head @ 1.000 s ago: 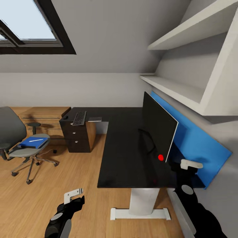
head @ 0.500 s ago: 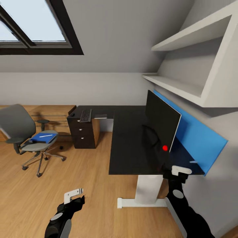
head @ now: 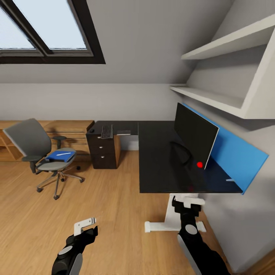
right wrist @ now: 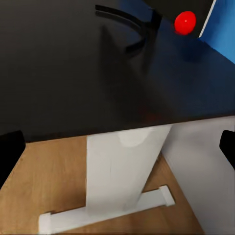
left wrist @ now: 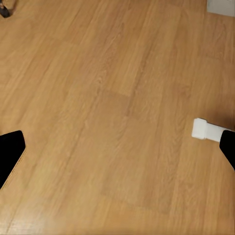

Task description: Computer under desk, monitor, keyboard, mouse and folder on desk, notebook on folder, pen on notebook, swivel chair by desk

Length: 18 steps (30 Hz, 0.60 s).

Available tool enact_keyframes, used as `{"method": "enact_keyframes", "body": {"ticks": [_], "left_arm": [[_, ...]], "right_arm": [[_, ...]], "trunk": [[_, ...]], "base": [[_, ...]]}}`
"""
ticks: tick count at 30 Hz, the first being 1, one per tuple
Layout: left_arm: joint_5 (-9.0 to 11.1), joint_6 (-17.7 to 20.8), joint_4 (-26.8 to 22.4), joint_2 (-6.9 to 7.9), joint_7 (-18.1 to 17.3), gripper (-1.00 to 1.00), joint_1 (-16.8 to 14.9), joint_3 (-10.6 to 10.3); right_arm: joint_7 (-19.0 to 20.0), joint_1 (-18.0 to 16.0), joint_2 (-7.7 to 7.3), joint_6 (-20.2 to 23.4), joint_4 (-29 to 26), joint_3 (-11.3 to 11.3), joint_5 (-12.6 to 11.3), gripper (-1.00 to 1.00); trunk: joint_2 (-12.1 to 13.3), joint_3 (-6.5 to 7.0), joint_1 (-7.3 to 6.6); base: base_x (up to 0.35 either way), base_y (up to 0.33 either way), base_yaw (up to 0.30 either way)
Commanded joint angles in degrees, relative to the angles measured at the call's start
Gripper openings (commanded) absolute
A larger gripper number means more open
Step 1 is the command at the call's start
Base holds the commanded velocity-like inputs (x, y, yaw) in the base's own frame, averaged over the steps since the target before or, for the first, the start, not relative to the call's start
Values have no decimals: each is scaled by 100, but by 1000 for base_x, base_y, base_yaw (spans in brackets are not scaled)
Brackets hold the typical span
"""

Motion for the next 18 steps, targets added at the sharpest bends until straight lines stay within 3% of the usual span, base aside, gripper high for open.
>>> {"method": "enact_keyframes", "body": {"ticks": [1,6,18], "left_arm": [[60,18,-8,-2,35,100,-3,2],[67,18,-9,-2,30,100,-3,2],[69,18,-5,-2,27,100,-3,2]], "right_arm": [[-49,-6,12,-13,0,94,-28,100],[-54,-7,41,-232,22,333,-29,100],[-60,-6,53,-302,26,403,-32,100]], "trunk": [[-7,-8,1],[-7,-8,1],[-7,-8,1]], "base": [[-22,323,0],[48,328,0],[104,332,0]]}}
